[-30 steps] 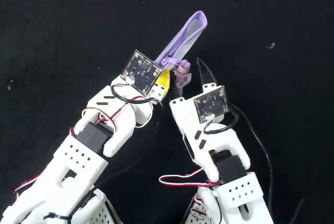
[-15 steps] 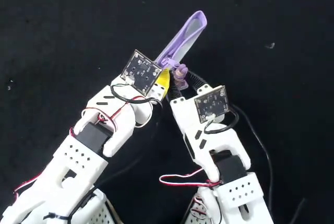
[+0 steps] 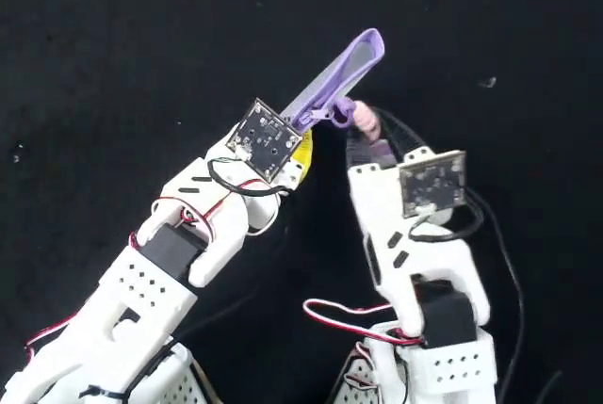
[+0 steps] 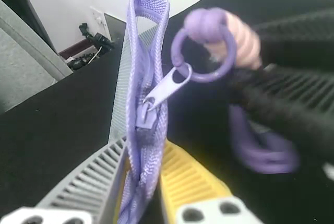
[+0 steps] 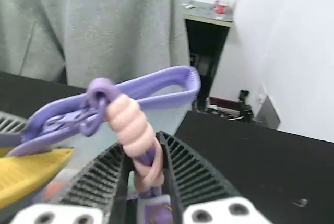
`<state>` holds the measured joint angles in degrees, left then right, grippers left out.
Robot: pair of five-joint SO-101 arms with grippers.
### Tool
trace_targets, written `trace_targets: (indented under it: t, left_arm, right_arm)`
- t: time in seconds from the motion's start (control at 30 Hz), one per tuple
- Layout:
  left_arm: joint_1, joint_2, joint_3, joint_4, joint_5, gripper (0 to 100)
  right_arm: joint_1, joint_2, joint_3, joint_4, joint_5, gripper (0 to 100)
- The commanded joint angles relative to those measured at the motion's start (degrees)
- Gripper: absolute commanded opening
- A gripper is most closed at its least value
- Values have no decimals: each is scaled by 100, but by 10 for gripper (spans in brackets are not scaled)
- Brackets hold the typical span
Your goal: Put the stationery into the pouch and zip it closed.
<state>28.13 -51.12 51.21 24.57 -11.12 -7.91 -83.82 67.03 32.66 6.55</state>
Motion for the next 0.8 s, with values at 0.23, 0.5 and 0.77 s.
trace_targets:
  t: [0.23, 0.5, 0.77]
  left_arm:
    - [-277, -62, -22, 18, -466, 28]
    - [-268, -62, -13, 35, -536, 28]
    - [-277, -62, 92, 0, -888, 28]
  right_arm:
    - [800, -101, -725, -237, 62, 11]
    - [1257, 259, -760, -677, 62, 11]
    - [1846, 2273, -1956, -905, 62, 11]
